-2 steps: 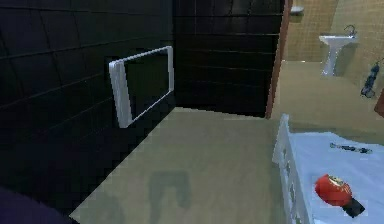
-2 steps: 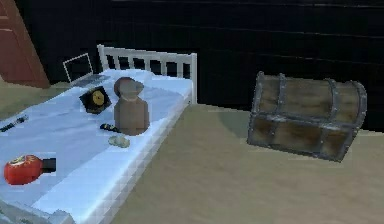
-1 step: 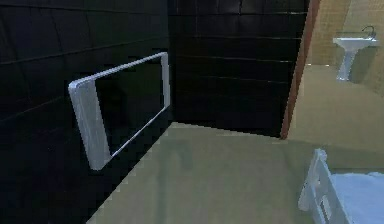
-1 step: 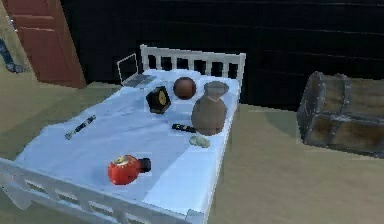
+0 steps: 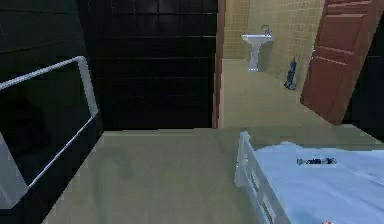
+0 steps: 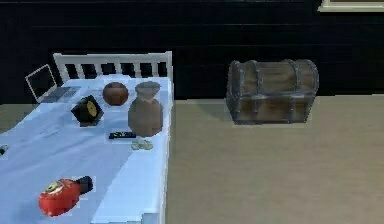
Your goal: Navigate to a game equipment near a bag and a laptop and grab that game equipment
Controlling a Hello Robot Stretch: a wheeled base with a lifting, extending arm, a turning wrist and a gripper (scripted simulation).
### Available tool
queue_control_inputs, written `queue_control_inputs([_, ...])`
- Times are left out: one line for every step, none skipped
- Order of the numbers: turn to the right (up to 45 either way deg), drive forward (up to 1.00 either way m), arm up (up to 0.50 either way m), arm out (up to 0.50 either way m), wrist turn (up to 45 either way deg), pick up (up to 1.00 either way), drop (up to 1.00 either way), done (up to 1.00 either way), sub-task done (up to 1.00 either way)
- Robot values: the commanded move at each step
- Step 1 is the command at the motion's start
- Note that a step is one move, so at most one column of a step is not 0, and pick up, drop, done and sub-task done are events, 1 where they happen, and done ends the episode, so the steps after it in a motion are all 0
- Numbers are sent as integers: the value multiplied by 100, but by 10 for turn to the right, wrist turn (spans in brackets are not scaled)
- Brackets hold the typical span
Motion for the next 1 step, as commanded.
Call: queue_control_inputs([0, 100, 0, 0, 0, 0, 0, 0, 0])
